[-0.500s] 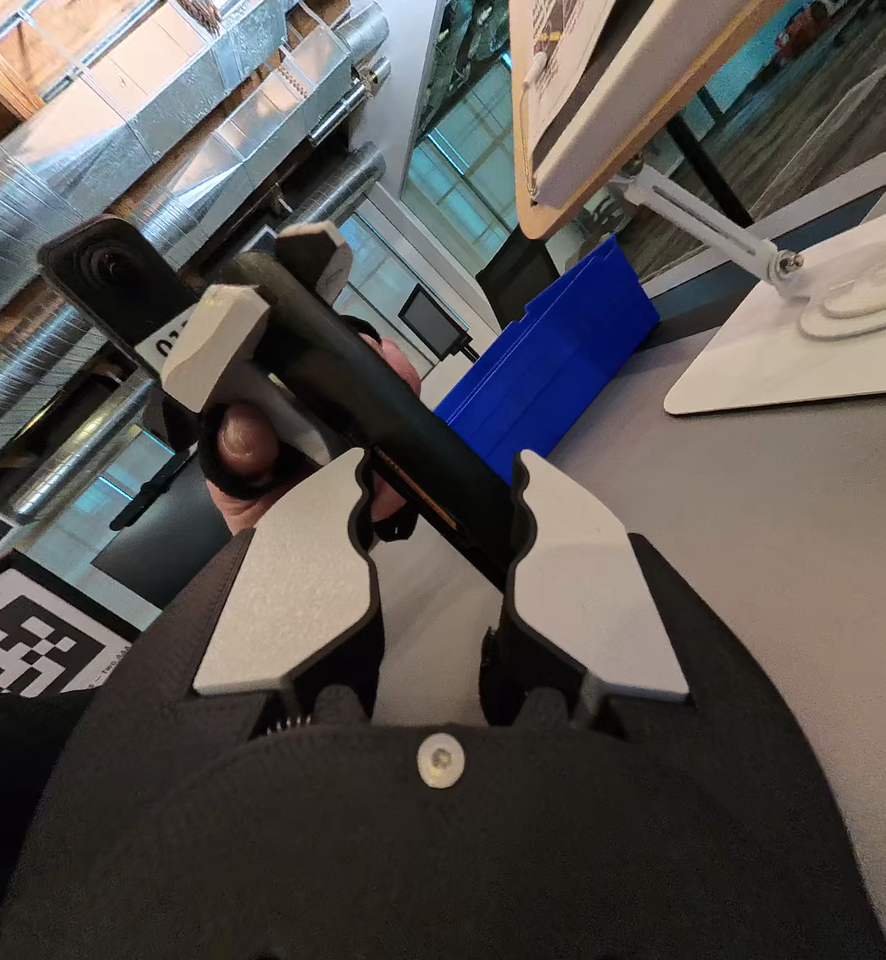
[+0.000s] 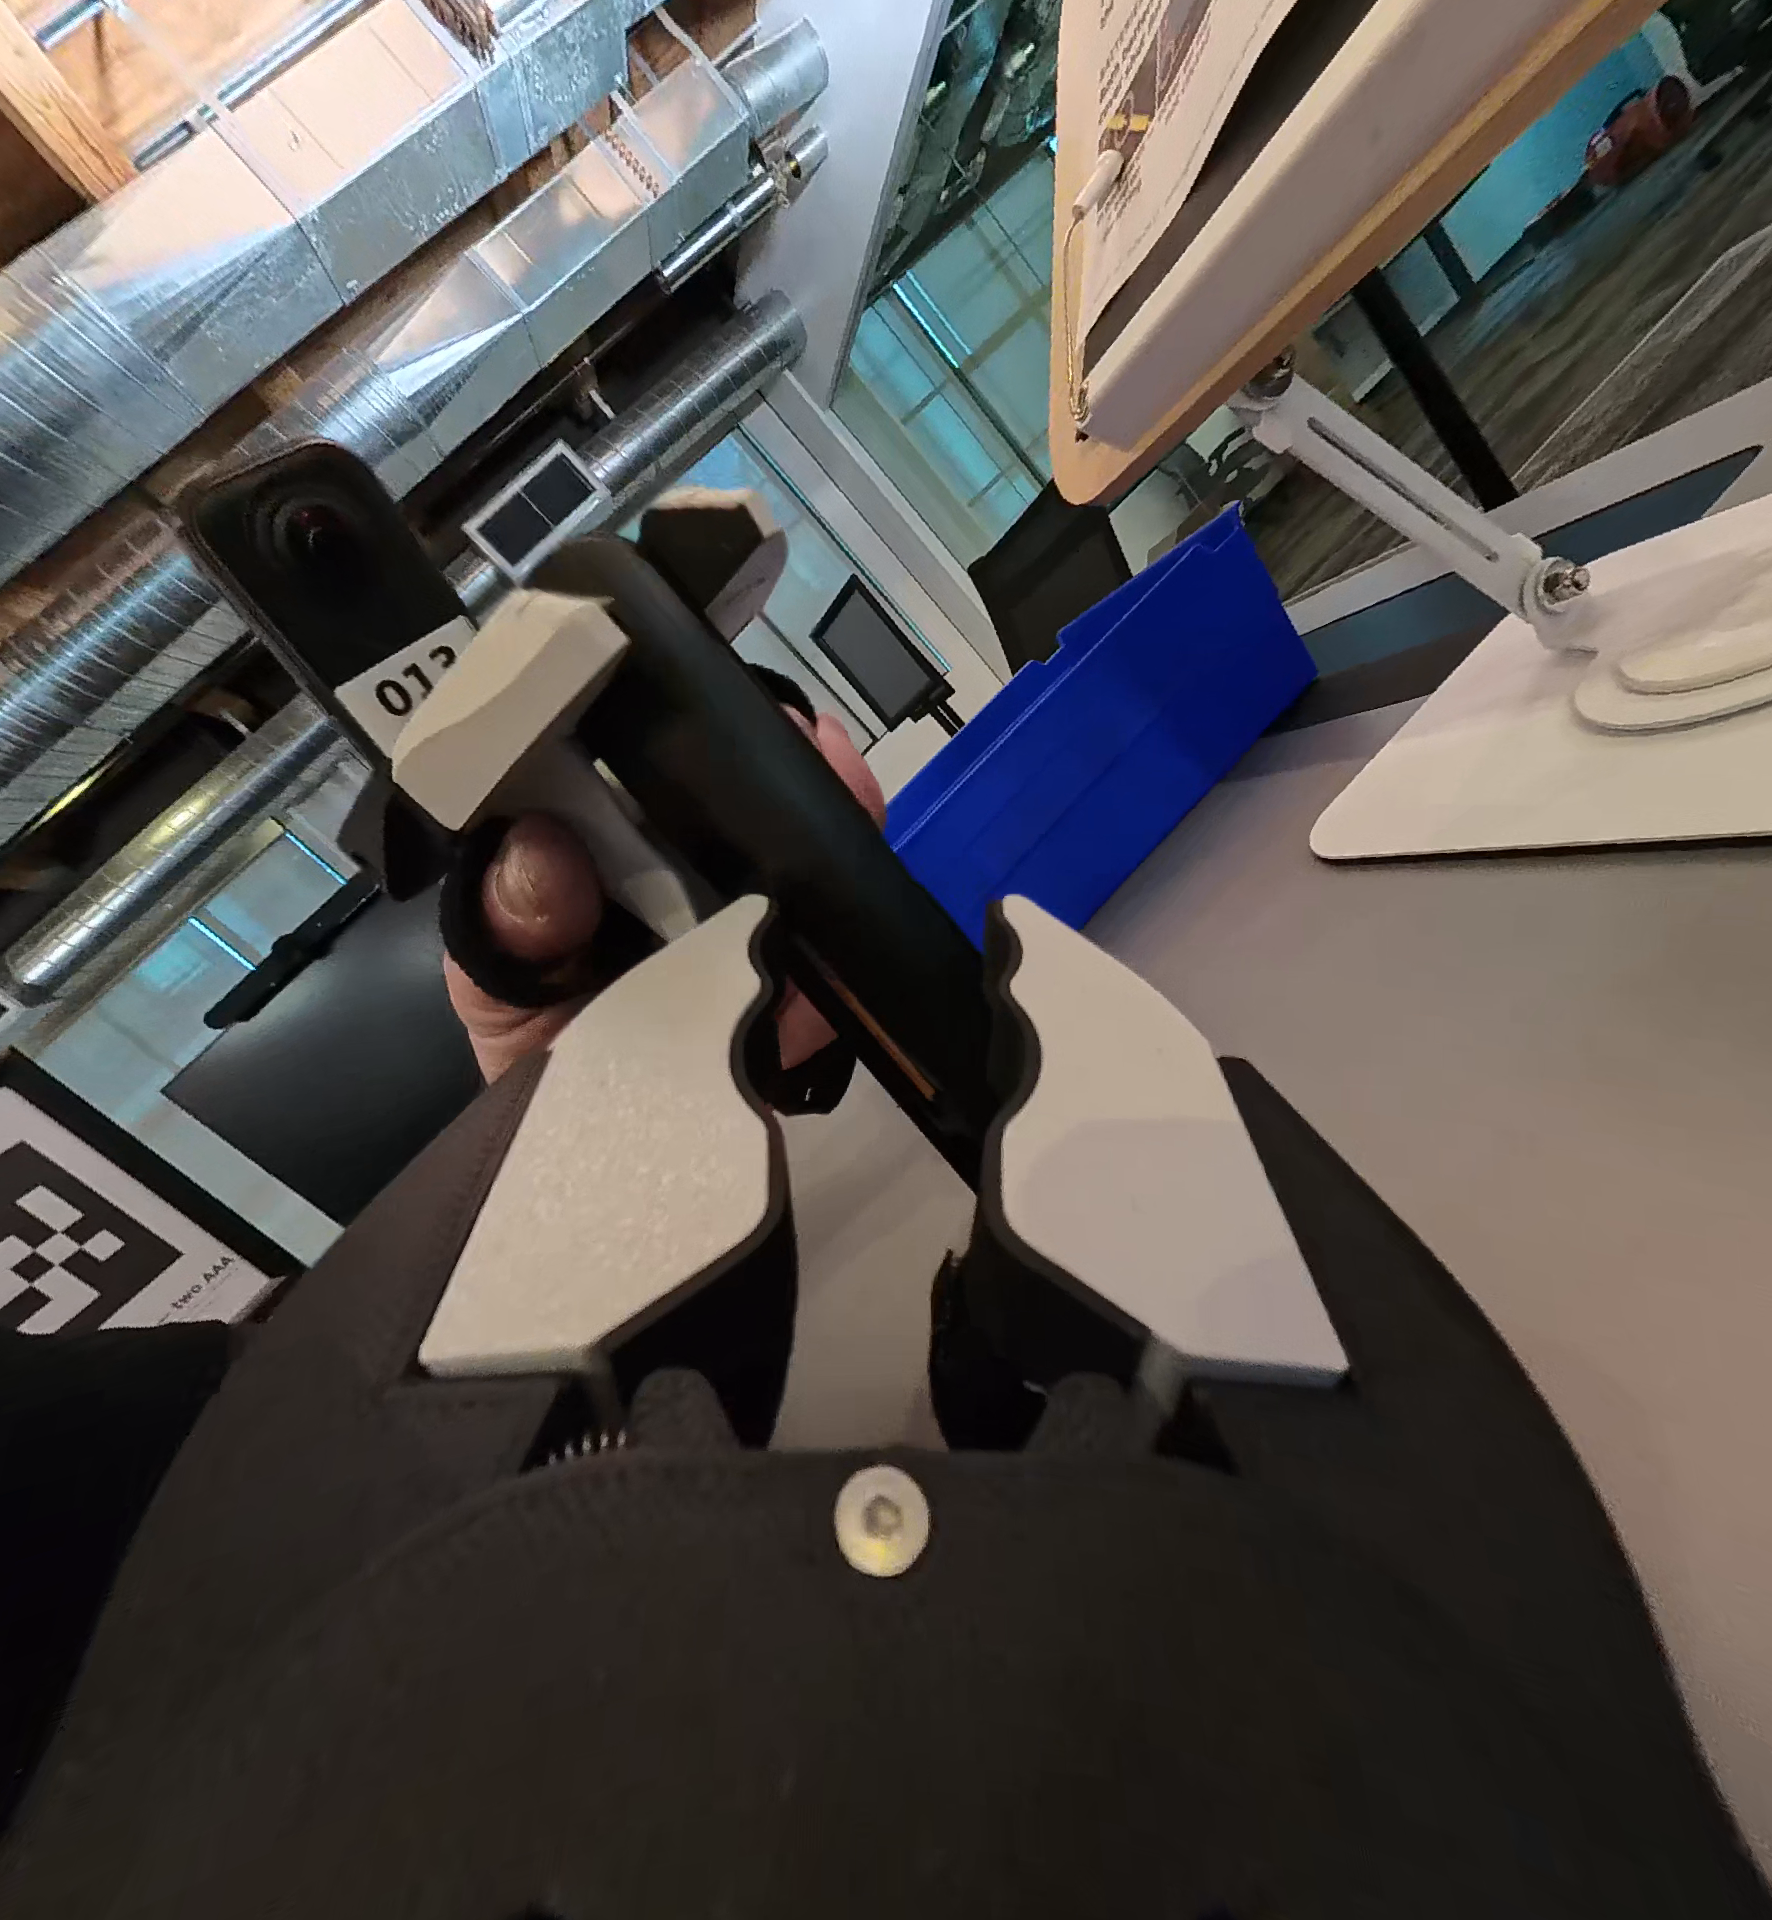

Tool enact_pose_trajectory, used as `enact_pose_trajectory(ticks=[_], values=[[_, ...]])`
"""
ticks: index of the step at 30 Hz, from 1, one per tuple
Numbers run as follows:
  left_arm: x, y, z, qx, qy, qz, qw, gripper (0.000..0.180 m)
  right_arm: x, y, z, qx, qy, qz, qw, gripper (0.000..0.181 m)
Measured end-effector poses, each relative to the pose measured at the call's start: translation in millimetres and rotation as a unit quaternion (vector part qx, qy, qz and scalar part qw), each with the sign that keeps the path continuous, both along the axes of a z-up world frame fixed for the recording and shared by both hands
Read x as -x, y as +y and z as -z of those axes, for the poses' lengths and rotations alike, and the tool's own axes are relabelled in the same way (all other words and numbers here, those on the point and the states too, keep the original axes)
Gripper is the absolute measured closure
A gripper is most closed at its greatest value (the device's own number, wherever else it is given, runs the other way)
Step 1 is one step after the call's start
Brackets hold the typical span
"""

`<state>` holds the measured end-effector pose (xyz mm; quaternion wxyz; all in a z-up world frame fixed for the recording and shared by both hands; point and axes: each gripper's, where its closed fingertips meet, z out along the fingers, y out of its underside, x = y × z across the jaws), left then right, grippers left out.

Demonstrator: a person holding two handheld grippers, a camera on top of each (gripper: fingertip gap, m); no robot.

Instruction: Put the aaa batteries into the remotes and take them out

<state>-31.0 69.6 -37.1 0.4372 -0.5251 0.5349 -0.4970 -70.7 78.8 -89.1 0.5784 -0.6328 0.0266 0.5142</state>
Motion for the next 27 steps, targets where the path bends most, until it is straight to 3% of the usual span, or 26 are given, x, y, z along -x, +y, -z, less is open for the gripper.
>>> enact_pose_trajectory(ticks=[27], values=[[1.7, 3.4, 31.1, 0.002, 0.012, 0.029, 1.000, 0.156, 5.5, 1.3, 27.8, 0.013, -0.150, -0.008, 0.989, 0.154]])
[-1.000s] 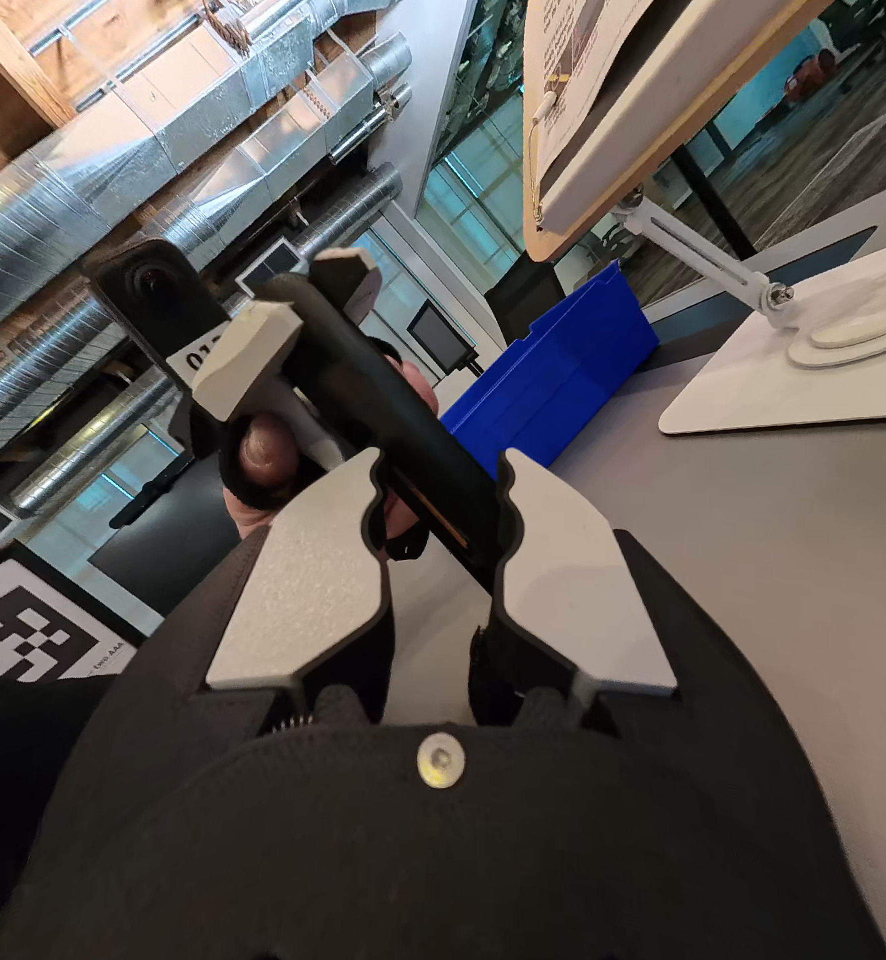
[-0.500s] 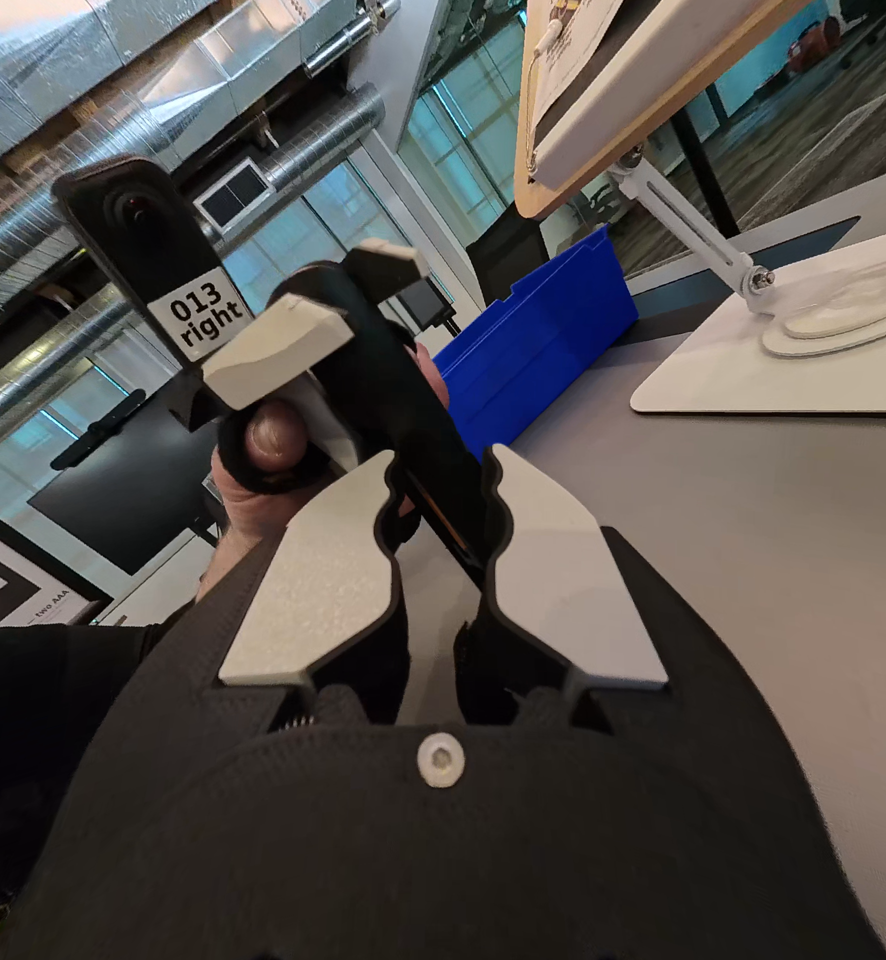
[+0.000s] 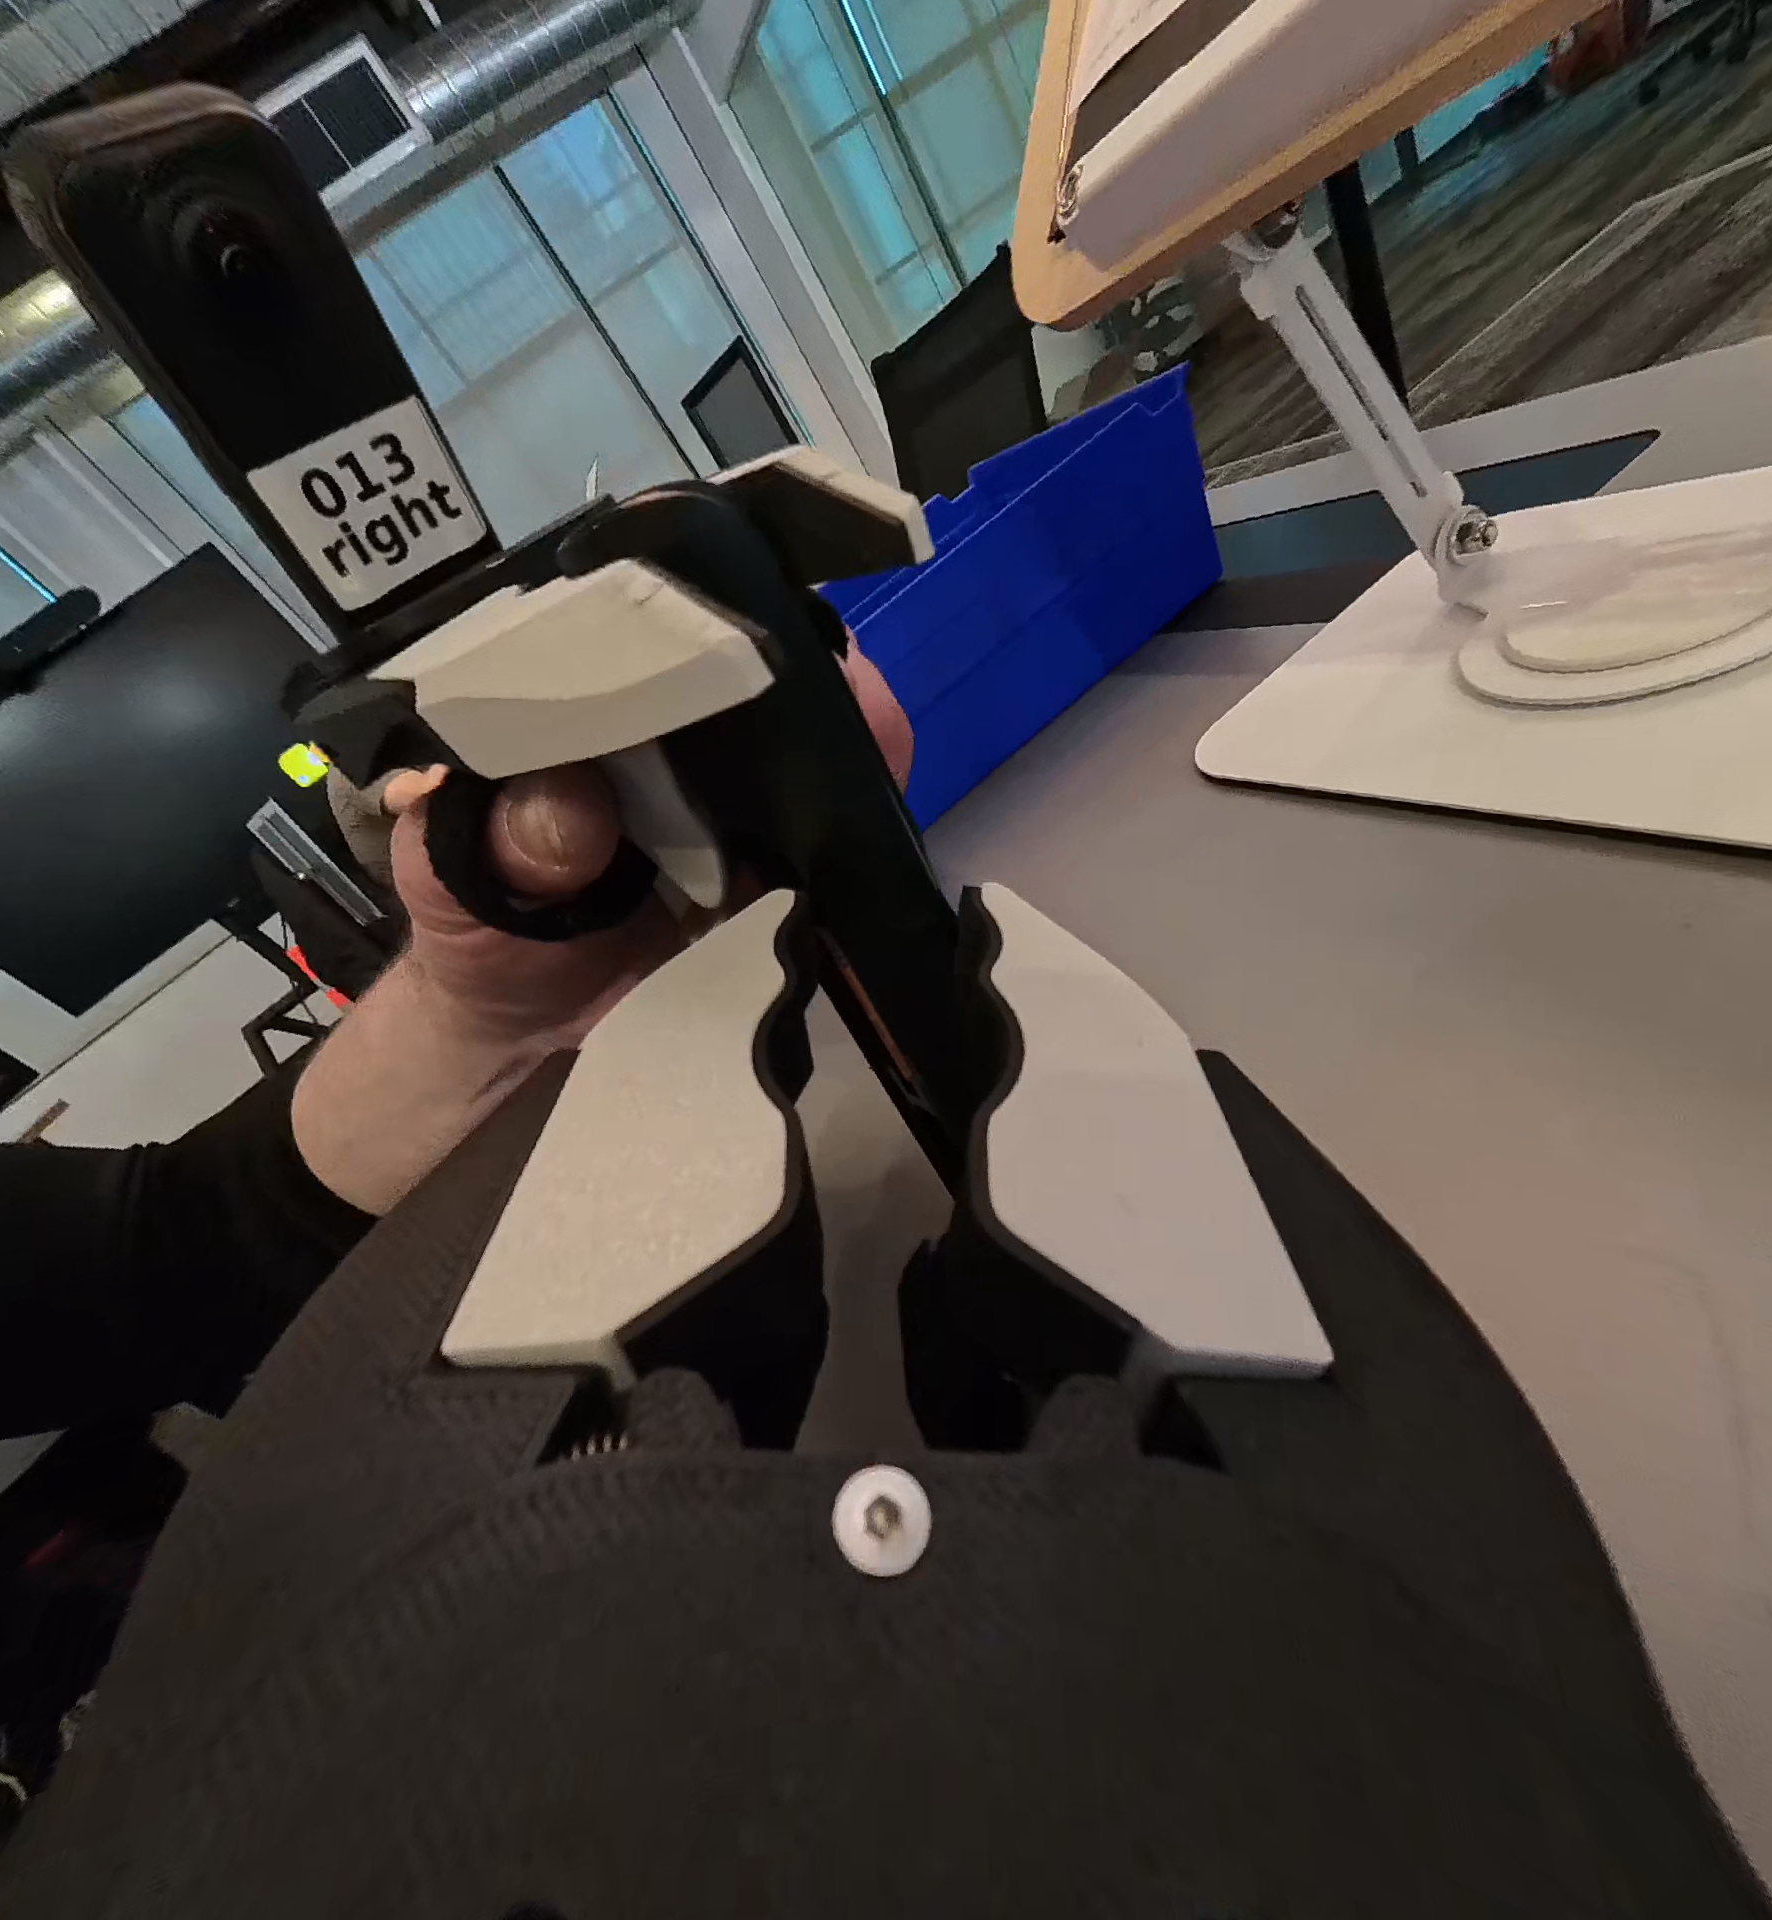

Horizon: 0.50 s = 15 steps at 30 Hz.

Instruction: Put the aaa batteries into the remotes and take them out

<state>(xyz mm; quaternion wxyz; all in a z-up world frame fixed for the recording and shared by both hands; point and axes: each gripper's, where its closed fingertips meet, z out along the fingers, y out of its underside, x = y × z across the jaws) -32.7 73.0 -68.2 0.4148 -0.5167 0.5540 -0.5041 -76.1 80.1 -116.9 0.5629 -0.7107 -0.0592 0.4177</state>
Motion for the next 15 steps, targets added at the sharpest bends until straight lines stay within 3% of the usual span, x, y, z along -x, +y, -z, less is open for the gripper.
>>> enact_pose_trajectory(ticks=[15], values=[[5.5, -13.0, -0.4, -0.052, -0.003, 0.002, 0.999, 0.156, 4.4, -9.1, -0.6, 0.041, 0.025, -0.020, 0.999, 0.152]])
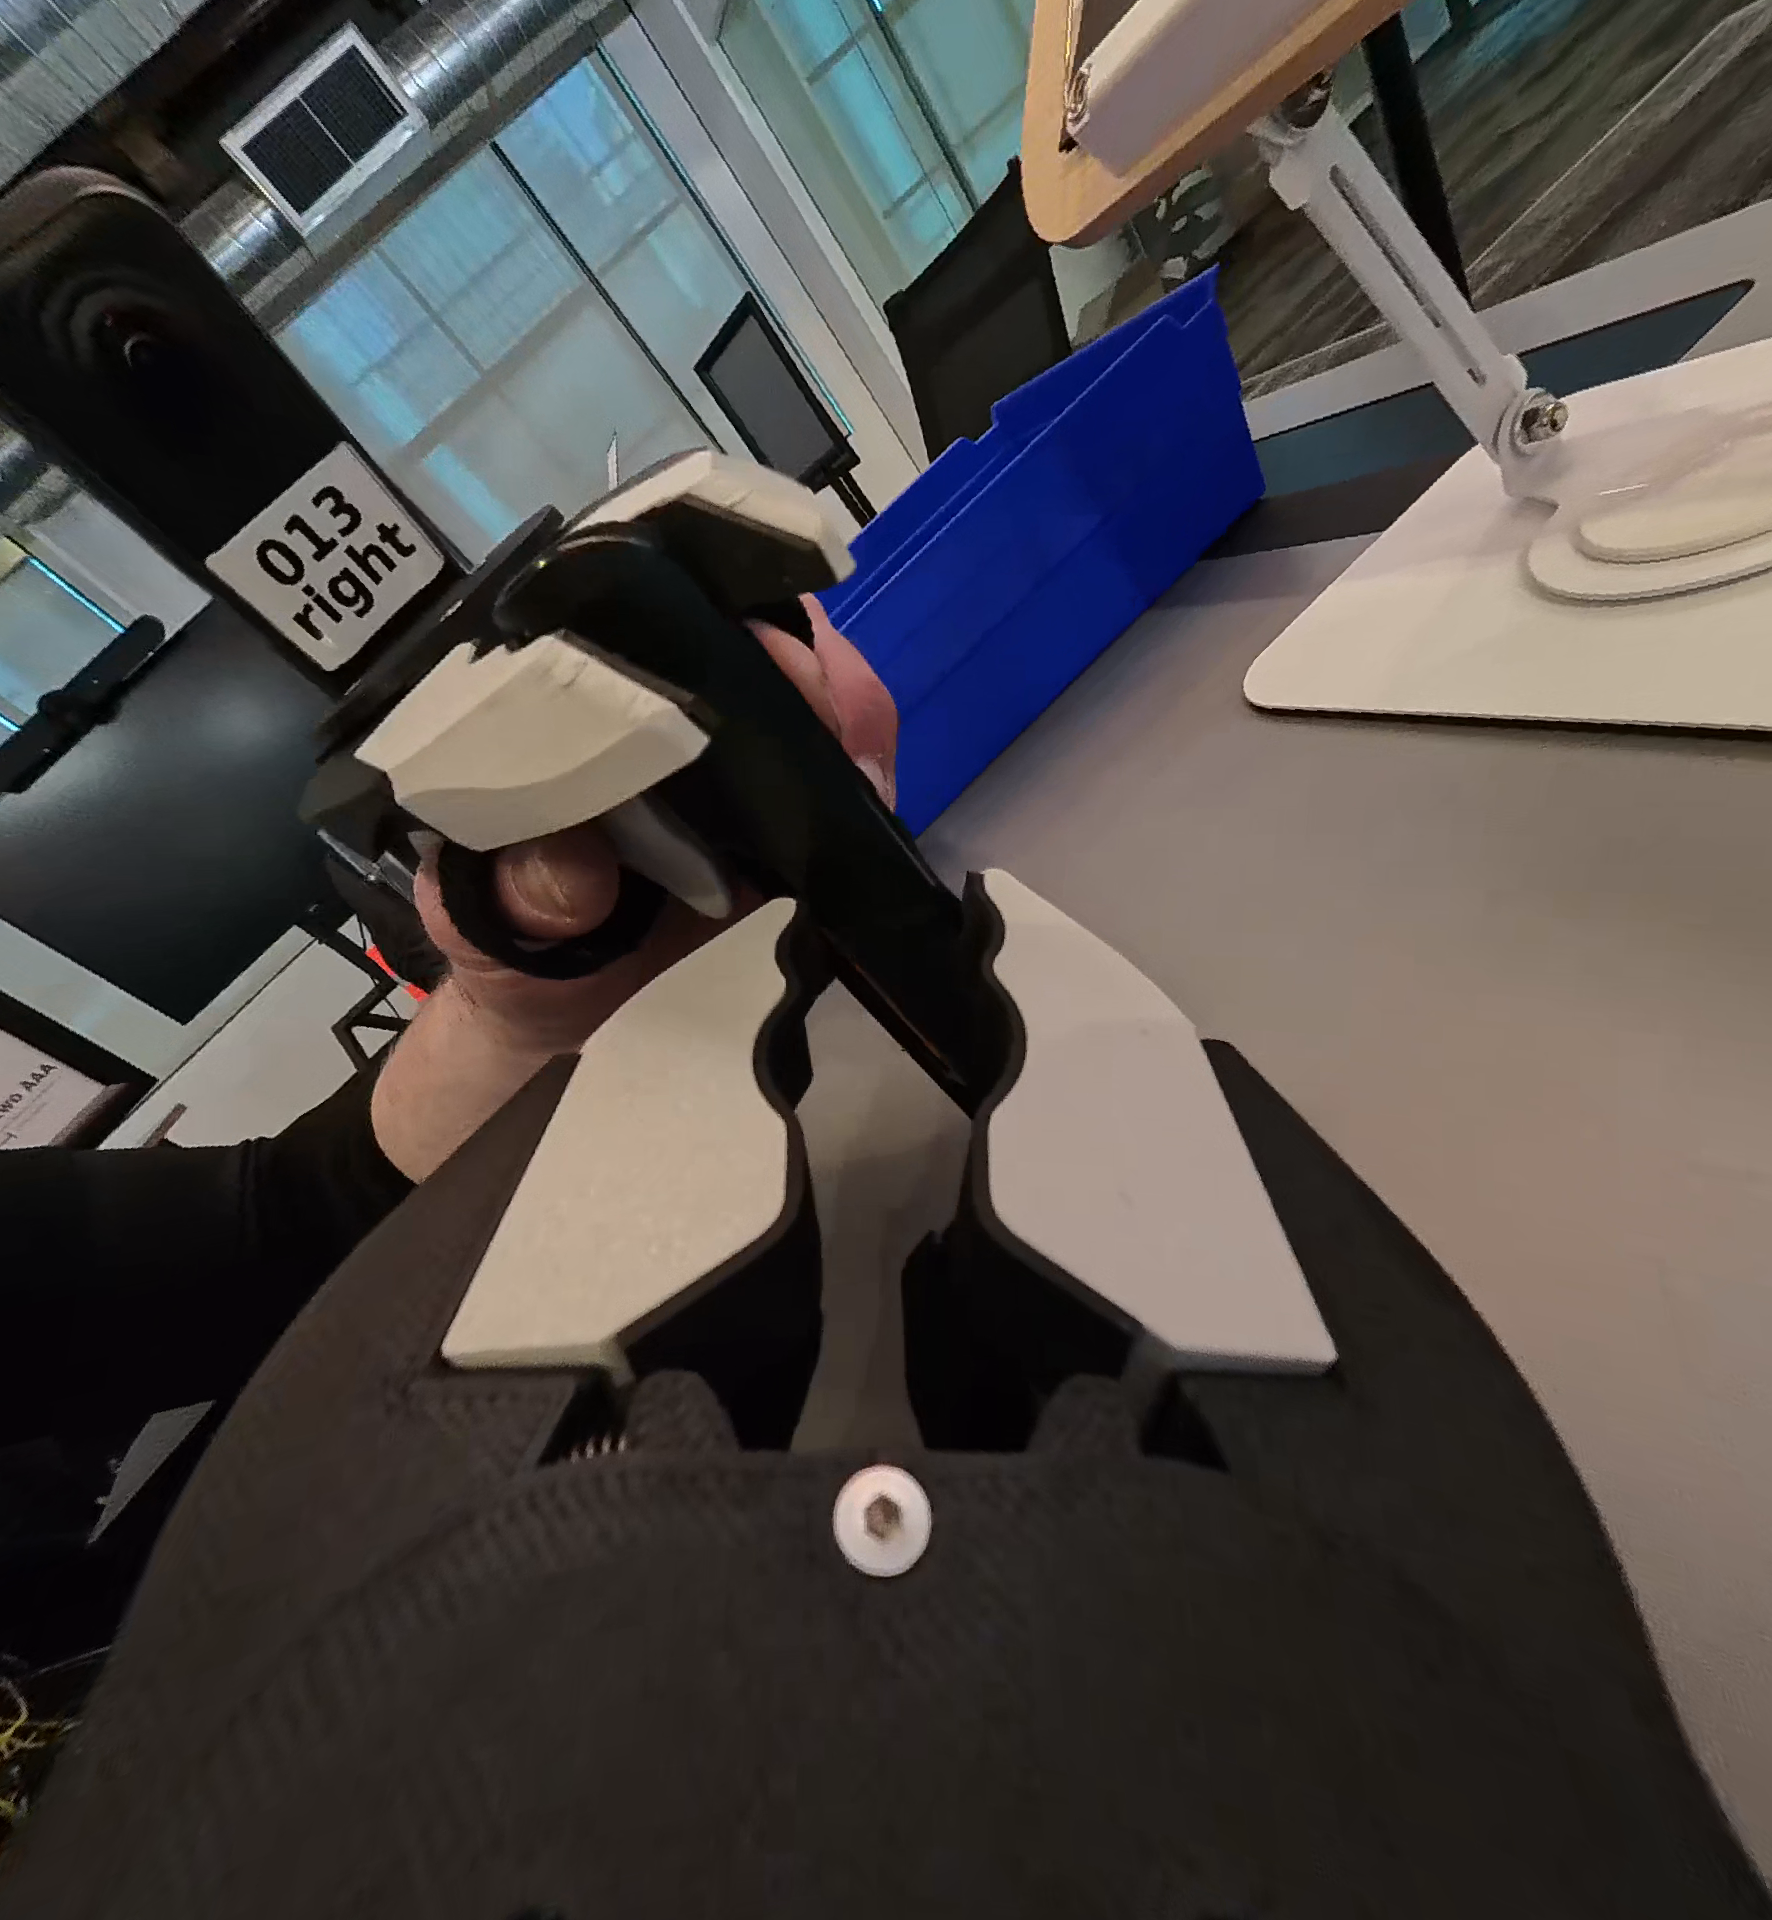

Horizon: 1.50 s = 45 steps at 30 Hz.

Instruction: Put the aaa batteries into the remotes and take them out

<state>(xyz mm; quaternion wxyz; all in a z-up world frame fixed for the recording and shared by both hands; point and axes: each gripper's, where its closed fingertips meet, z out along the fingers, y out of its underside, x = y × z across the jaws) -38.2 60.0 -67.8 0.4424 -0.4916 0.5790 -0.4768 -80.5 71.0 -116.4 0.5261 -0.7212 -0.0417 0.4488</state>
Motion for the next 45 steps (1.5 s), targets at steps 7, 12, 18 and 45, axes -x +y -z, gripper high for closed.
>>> enact_pose_trajectory(ticks=[7, 12, 18, 45], values=[[0.4, -1.4, 0.7, -0.014, 0.004, 0.001, 1.000, 0.155, 0.4, -1.0, 0.2, 0.006, 0.006, -0.007, 1.000, 0.152], [0.2, -3.2, 0.7, -0.022, 0.003, 0.000, 1.000, 0.156, 0.1, -2.7, 2.9, 0.007, -0.001, -0.011, 1.000, 0.153], [0.2, -2.8, 0.7, -0.019, 0.003, 0.001, 1.000, 0.155, -0.1, -2.6, 4.4, -0.008, -0.003, -0.014, 1.000, 0.152], [59.0, -22.1, -138.6, -0.013, -0.150, 0.021, 0.988, 0.156, -57.5, -74.4, -223.4, -0.487, -0.372, 0.366, 0.701, 0.181]])
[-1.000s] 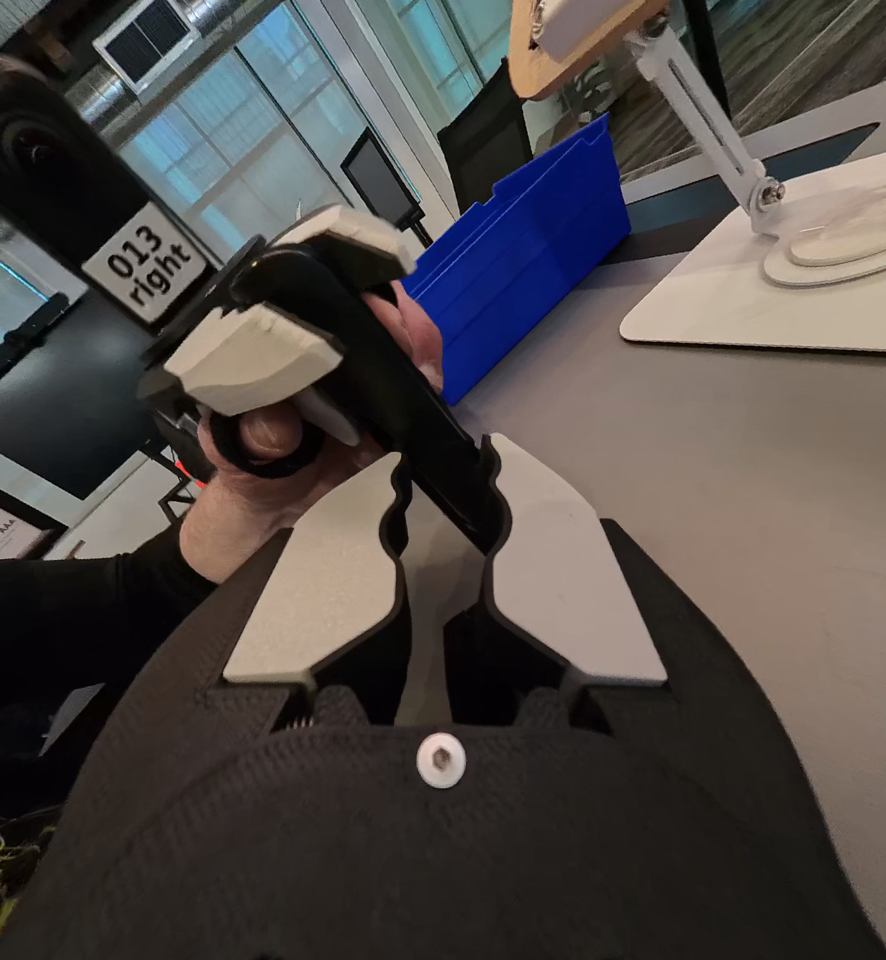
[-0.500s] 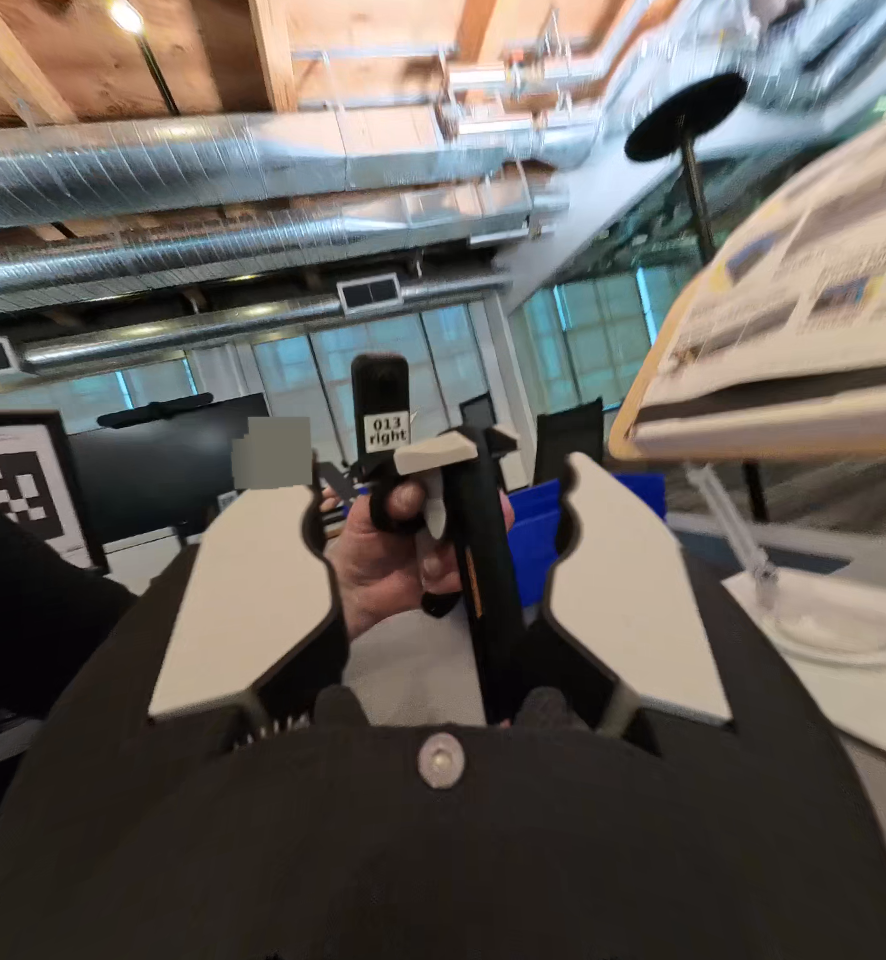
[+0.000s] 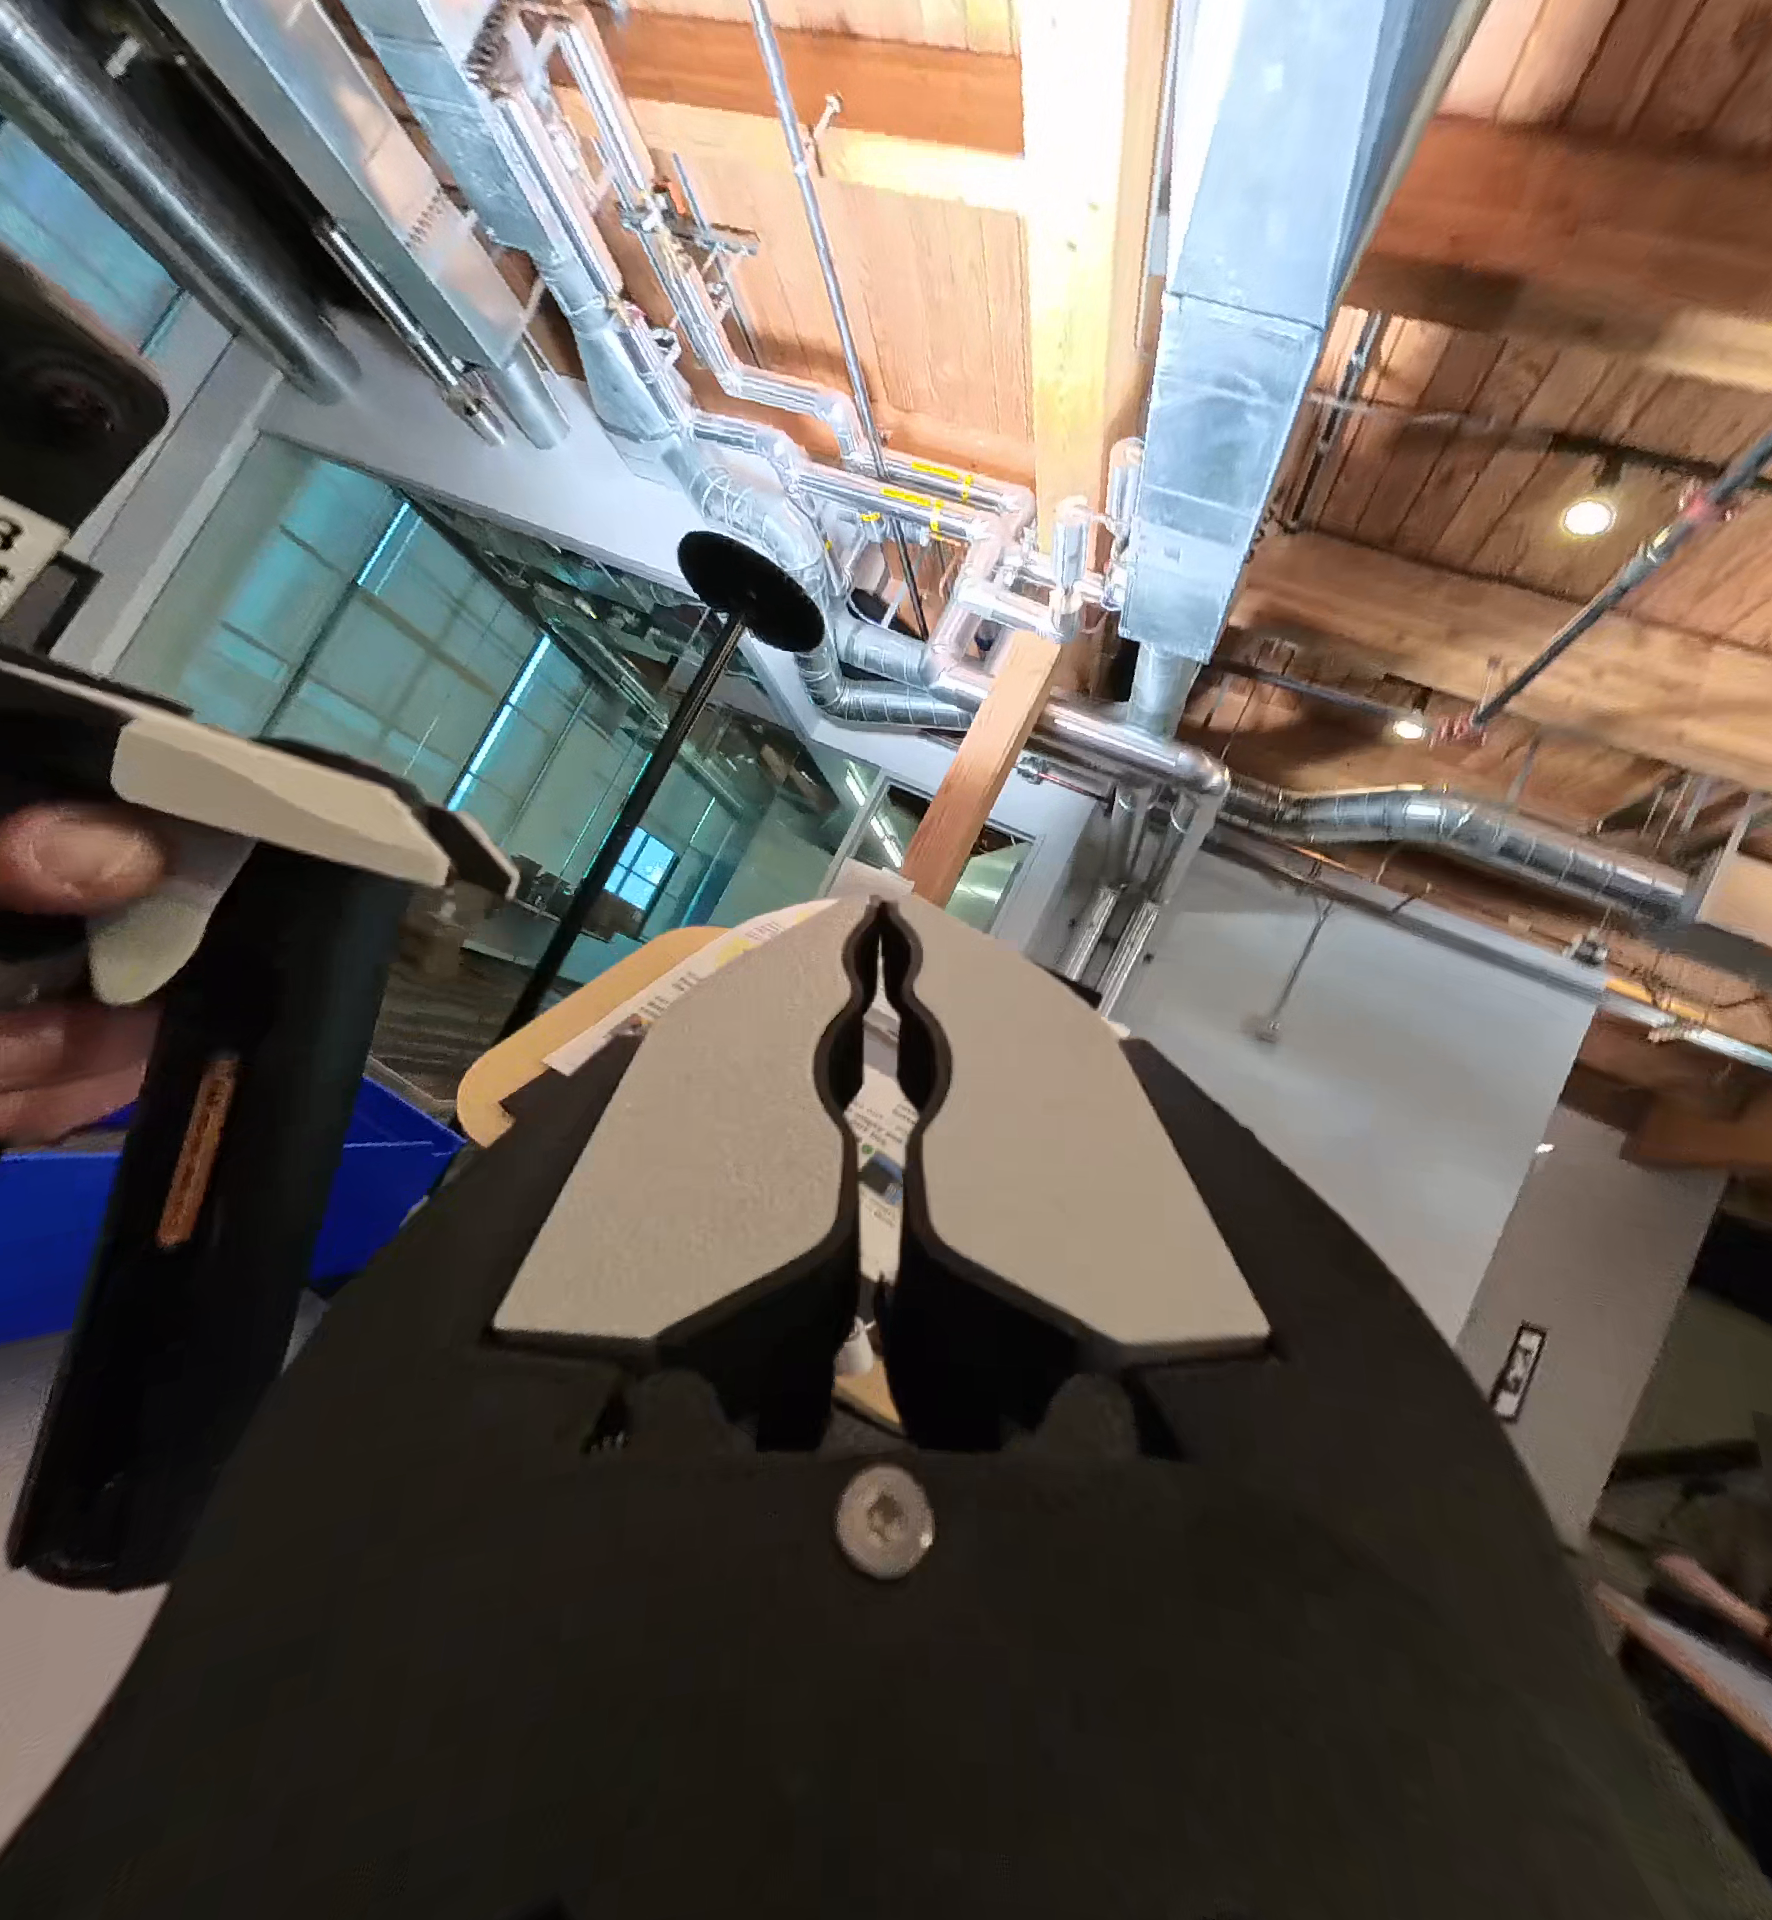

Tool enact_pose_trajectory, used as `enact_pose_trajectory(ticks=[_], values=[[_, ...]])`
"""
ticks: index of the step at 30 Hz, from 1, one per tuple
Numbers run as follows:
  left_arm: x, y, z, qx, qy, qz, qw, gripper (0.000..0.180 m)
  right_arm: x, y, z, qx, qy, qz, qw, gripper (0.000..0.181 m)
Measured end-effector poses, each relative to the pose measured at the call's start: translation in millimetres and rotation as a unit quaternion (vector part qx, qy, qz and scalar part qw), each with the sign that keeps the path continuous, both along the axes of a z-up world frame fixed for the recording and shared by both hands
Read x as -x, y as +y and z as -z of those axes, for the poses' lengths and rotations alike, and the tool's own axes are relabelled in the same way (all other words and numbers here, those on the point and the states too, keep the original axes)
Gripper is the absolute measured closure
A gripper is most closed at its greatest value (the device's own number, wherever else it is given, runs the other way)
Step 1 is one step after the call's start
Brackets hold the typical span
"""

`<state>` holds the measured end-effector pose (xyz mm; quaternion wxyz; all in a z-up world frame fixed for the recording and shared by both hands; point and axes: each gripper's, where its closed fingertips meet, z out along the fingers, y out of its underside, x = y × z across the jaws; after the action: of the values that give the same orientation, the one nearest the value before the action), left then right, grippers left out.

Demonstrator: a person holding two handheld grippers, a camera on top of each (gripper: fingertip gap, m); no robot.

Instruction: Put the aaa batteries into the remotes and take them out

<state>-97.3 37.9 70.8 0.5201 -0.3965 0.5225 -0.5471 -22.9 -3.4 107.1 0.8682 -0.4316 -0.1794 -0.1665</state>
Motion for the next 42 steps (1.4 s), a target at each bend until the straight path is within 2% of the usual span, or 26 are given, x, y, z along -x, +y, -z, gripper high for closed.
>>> enact_pose_trajectory(ticks=[1, 2, 3, 6, 7, 8, 9, 11, 18, 30, 42], values=[[2.5, -1.8, -3.5, -0.005, -0.002, 0.001, 1.000, 0.156, 2.8, -0.6, -3.3, -0.006, -0.003, 0.002, 1.000, 0.171], [4.5, -3.1, -6.9, -0.009, -0.005, 0.000, 1.000, 0.156, 0.0, -3.3, -9.9, -0.022, 0.012, 0.013, 1.000, 0.148], [6.3, -3.0, -10.2, -0.010, -0.008, -0.005, 1.000, 0.156, 0.0, -6.1, -15.3, -0.033, 0.019, 0.012, 0.999, 0.136], [10.7, -2.3, -17.7, -0.008, -0.016, -0.012, 1.000, 0.156, -16.9, -21.8, -30.3, -0.064, 0.091, 0.005, 0.994, 0.141], [13.3, -3.6, -22.8, -0.002, -0.029, -0.007, 1.000, 0.156, -16.5, -24.4, -31.3, -0.063, 0.096, -0.004, 0.993, 0.153], [15.3, -5.9, -27.2, 0.005, -0.038, 0.002, 0.999, 0.156, -14.0, -24.6, -30.7, -0.056, 0.087, -0.003, 0.995, 0.157], [16.2, -7.7, -29.9, 0.009, -0.039, 0.010, 0.999, 0.156, -13.3, -28.3, -32.5, -0.065, 0.088, -0.004, 0.994, 0.152], [16.9, -6.5, -32.2, 0.002, -0.040, 0.000, 0.999, 0.156, -20.9, -35.6, -35.1, -0.080, 0.131, -0.022, 0.988, 0.125], [14.9, 0.0, -29.2, -0.006, -0.036, -0.026, 0.999, 0.156, -32.6, -35.3, -32.4, -0.076, 0.183, -0.055, 0.979, 0.121], [20.2, 5.6, -30.8, 0.001, -0.038, -0.020, 0.999, 0.156, -45.6, -39.2, -32.6, -0.081, 0.202, -0.049, 0.975, 0.112], [18.6, 2.1, -30.2, -0.037, -0.036, -0.037, 0.998, 0.156, -33.3, -35.2, -31.0, -0.067, 0.193, -0.076, 0.976, 0.120]])
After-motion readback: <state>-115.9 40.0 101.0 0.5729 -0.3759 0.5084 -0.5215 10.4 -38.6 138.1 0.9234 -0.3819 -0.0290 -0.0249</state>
